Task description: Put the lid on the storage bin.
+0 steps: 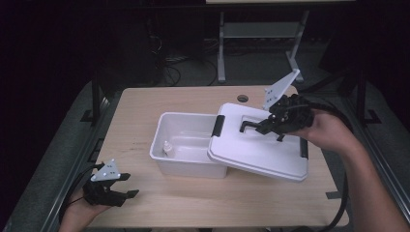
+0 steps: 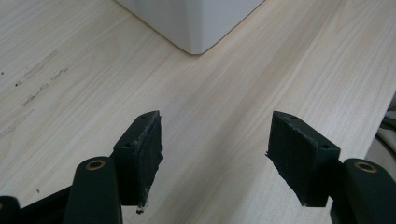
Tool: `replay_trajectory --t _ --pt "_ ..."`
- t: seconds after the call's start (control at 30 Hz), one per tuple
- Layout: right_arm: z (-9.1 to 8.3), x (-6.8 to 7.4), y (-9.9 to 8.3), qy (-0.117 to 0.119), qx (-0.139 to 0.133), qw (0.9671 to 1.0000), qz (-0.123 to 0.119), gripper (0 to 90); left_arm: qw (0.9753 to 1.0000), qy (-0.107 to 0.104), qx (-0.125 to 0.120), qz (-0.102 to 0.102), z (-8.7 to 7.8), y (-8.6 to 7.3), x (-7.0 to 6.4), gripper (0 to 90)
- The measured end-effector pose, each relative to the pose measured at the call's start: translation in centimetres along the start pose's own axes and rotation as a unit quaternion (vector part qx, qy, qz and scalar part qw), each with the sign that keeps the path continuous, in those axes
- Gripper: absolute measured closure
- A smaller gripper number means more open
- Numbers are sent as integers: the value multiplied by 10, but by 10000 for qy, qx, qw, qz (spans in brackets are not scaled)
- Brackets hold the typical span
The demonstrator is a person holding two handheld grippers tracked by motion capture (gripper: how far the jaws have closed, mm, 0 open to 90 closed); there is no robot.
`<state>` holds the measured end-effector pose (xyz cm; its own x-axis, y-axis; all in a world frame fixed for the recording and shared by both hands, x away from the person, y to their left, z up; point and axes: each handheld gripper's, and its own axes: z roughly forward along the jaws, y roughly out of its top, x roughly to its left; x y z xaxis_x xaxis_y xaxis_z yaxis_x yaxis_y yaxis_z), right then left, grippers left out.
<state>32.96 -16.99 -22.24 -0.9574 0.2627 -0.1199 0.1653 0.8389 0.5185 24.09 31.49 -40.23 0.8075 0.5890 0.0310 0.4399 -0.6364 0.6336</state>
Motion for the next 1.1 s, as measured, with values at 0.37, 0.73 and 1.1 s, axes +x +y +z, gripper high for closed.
replay_trajectory --t 0.37,0.73,1.1 --pt "18 -7 28 89 4 9998 -150 838 10000 -18 4 -69 0 -4 1 344" --pt "39 -9 55 196 121 9990 -374 838 9999 -78 69 -71 2 -9 3 333" --pt "53 -5 74 292 141 9984 -463 838 10000 -79 28 -41 1 -7 0 333"
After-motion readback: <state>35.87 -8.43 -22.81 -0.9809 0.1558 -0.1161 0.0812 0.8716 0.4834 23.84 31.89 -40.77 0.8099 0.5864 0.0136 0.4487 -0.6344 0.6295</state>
